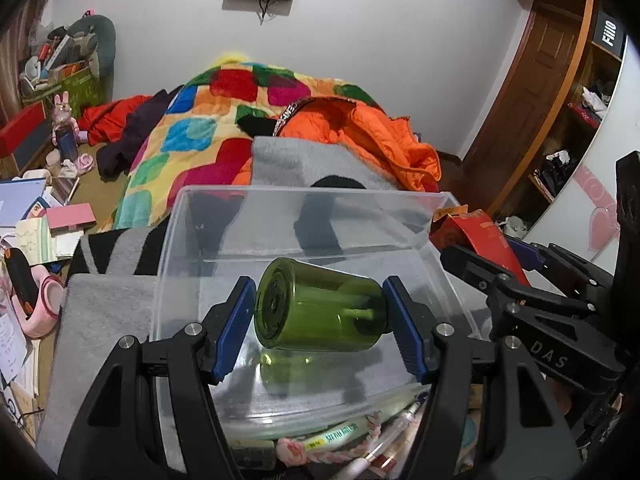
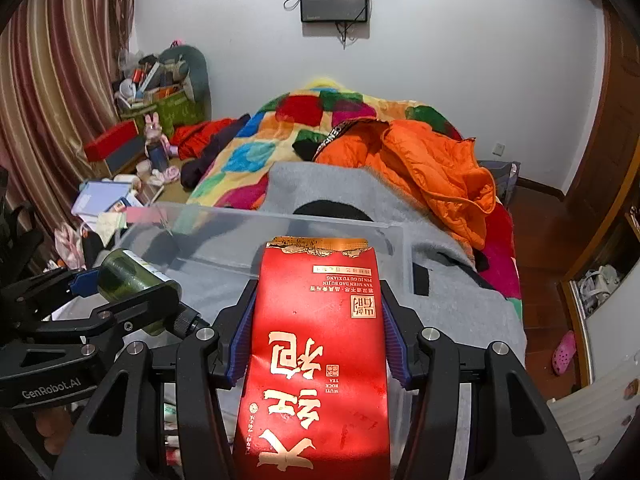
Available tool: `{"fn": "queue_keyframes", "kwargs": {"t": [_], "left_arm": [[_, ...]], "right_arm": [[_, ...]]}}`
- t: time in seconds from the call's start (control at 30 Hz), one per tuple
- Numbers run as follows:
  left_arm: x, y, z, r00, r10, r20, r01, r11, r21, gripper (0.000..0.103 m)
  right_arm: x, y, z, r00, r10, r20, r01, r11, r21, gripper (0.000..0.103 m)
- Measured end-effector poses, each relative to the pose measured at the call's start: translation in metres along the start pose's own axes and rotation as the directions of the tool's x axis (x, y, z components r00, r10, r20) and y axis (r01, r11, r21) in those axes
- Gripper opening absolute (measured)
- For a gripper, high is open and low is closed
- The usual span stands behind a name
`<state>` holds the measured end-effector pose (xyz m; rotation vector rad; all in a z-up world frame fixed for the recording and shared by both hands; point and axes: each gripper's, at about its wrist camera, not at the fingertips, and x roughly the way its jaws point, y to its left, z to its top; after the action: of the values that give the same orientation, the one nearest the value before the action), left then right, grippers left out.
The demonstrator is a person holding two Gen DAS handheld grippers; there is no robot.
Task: Organize objects
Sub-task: 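Carry both items into the clear box and open both tools to release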
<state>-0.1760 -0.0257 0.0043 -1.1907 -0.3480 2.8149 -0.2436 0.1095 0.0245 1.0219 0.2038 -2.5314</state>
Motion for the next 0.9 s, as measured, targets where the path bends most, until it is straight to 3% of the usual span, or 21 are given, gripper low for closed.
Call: {"fn": "queue_keyframes", "kwargs": {"t": [0.47, 0.9], "left_arm": [[0.021, -0.001, -0.001, 0.998, 0.054, -0.043, -0.052, 0.998, 0.032, 0.064], [0.006, 0.000, -0.005, 0.998, 0.043, -0.035, -0.042, 0.999, 0.027, 0.065]], "right_arm": [[0.032, 0.010, -0.007, 0.997, -0.033, -0.073, 0.029, 0.998, -0.064, 0.051], [0.016, 0.008, -0.013, 0.998, -0.009, -0.068, 0.005, 0.998, -0.061, 0.051]]}}
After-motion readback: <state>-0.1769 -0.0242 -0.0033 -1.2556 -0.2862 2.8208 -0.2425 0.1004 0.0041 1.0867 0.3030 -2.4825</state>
